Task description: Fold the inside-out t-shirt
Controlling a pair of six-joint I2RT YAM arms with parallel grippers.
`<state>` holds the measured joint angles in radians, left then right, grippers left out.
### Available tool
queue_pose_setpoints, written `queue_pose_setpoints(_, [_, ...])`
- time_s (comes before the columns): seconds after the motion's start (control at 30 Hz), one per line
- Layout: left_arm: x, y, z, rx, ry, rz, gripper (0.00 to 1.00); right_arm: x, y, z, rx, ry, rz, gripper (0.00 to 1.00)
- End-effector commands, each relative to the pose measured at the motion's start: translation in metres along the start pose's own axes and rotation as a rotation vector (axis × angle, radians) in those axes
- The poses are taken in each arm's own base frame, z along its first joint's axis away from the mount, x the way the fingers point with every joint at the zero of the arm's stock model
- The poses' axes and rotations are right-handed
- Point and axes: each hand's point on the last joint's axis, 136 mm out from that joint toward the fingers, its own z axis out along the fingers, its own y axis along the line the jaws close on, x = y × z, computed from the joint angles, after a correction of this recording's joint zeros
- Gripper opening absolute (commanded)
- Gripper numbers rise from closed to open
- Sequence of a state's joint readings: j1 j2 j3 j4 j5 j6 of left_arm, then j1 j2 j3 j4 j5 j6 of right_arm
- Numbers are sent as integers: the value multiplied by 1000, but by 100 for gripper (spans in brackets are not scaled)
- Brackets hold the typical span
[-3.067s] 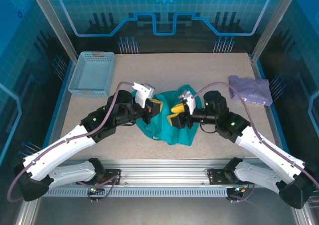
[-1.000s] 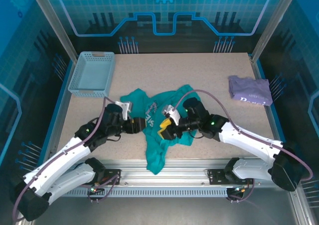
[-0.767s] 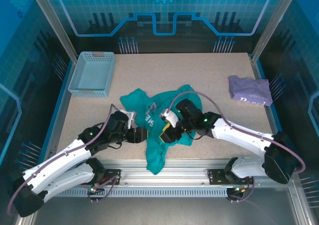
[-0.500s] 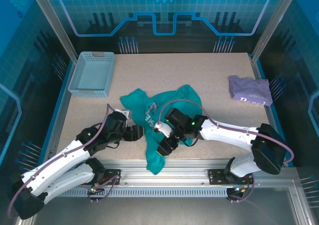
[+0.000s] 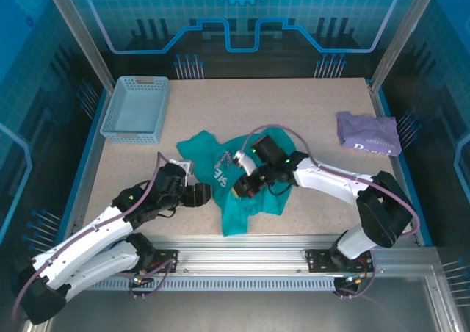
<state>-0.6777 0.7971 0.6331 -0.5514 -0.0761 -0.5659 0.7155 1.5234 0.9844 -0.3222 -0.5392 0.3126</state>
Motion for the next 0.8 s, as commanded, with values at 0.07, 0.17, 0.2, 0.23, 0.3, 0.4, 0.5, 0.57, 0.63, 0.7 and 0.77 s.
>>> queue_pose_setpoints(0.07, [-25, -46, -7, 208, -85, 53, 71, -64, -8, -31, -131, -209, 99, 5])
queue_pose_setpoints(0.17, [-22, -64, -4, 267, -87, 122, 70, -75, -26, -28, -155, -229, 164, 5])
queue_pose_setpoints(0.2, [-20, -69, -3, 270, -83, 167, 70, -76, -30, -25, -165, -229, 181, 5])
queue_pose_setpoints(0.23, [-19, -73, -3, 267, -84, 207, 69, -77, -33, -22, -169, -226, 192, 5])
queue_pose_setpoints(0.3, [-19, -83, -7, 254, -108, 314, 69, -79, -37, -17, -174, -221, 207, 5])
queue_pose_setpoints(0.4, [-16, -105, -12, 264, -146, 491, 68, -81, -40, -11, -191, -215, 219, 6])
queue_pose_setpoints(0.5, [-8, -122, -2, 238, -142, 664, 68, -81, -44, -7, -195, -199, 222, 7])
queue_pose_setpoints(0.57, [-4, -120, 14, 169, -101, 702, 68, -79, -49, -6, -179, -184, 222, 10])
queue_pose_setpoints(0.63, [4, -117, 29, 130, -55, 721, 67, -76, -54, -7, -152, -171, 215, 14])
queue_pose_setpoints(0.7, [14, -117, 41, 121, -23, 739, 67, -73, -57, -11, -134, -167, 207, 16])
queue_pose_setpoints(0.77, [22, -115, 52, 113, 2, 751, 67, -72, -60, -14, -120, -167, 202, 16])
